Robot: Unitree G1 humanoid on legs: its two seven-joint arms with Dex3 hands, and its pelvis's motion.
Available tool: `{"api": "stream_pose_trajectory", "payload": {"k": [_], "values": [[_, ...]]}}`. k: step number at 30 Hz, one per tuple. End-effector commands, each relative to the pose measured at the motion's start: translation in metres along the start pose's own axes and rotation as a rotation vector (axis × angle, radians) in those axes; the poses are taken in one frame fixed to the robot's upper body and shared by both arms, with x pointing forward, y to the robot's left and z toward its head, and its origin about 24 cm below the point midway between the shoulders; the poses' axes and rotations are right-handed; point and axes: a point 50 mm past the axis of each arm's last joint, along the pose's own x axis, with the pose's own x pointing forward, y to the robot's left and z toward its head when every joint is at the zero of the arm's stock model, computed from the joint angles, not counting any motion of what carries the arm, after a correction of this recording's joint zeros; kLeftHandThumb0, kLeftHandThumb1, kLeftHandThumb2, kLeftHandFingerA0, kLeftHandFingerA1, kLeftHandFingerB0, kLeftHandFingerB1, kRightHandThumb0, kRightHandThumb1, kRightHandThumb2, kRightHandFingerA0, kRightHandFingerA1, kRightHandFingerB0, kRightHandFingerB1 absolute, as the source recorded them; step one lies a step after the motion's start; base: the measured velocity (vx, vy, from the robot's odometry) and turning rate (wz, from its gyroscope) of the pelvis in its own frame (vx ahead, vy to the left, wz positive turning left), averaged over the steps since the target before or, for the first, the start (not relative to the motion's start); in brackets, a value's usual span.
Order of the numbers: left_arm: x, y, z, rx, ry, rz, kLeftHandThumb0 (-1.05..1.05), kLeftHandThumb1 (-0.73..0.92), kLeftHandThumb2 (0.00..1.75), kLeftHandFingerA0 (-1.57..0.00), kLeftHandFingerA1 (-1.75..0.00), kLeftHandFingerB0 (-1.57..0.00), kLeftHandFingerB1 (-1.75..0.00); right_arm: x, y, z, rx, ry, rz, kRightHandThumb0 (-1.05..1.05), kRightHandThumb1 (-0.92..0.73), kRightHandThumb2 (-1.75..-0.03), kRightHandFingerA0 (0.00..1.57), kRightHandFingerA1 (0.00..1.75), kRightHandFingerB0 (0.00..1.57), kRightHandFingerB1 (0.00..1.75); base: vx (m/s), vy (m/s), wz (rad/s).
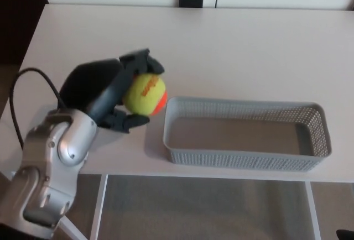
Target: The robot walk towards a table in front and uses its left hand to pickup a tennis ball on the left side and put it in a container on the right hand side
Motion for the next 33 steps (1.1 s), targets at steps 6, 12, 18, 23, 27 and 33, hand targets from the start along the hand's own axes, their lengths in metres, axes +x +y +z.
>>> {"api": "stream_pose_trajectory", "payload": {"k": [6,12,18,23,27,33], "values": [[0.005,0.045,0.044,-0.054,-0.126,0.176,-0.05,0.79,0.57,-0.70,-1.66,-0.62,-1.30,-0.001,-0.007,0.000,0.007,0.004,-0.015,-0.44,-0.61,-0.58,0.47,0.41,0.34,0.35,0.00,0.000,0.00],[0.007,0.029,0.069,-0.076,-0.185,0.138,0.00,0.66,0.55,-0.78,-1.59,-0.66,-1.26,0.001,-0.007,0.003,-0.010,-0.002,-0.008,-0.45,-0.62,-0.58,0.47,0.41,0.35,0.35,0.00,0.000,0.00],[0.010,0.003,0.084,-0.081,-0.226,0.053,-0.06,0.72,0.56,-0.73,-1.61,-0.65,-1.32,0.002,-0.006,0.005,-0.004,-0.010,-0.003,-0.43,-0.62,-0.58,0.47,0.41,0.35,0.36,0.00,0.000,0.00],[0.016,-0.017,0.092,-0.088,-0.213,-0.018,-0.14,0.72,0.58,-0.68,-1.65,-0.62,-1.29,0.003,-0.005,0.008,-0.008,-0.013,-0.002,-0.44,-0.62,-0.58,0.46,0.41,0.35,0.35,0.00,0.000,0.00],[0.019,-0.034,0.087,-0.047,-0.205,-0.049,-0.14,0.74,0.59,-0.71,-1.66,-0.58,-1.40,0.004,-0.004,0.008,0.006,-0.016,-0.001,-0.44,-0.61,-0.58,0.47,0.42,0.36,0.35,0.00,0.000,0.00],[0.024,-0.038,0.075,-0.055,-0.153,-0.066,-0.07,0.80,0.47,-0.59,-1.74,-0.53,-1.49,0.004,-0.005,0.008,0.001,-0.013,-0.002,-0.44,-0.61,-0.58,0.48,0.41,0.36,0.35,0.00,0.000,0.00]]}}
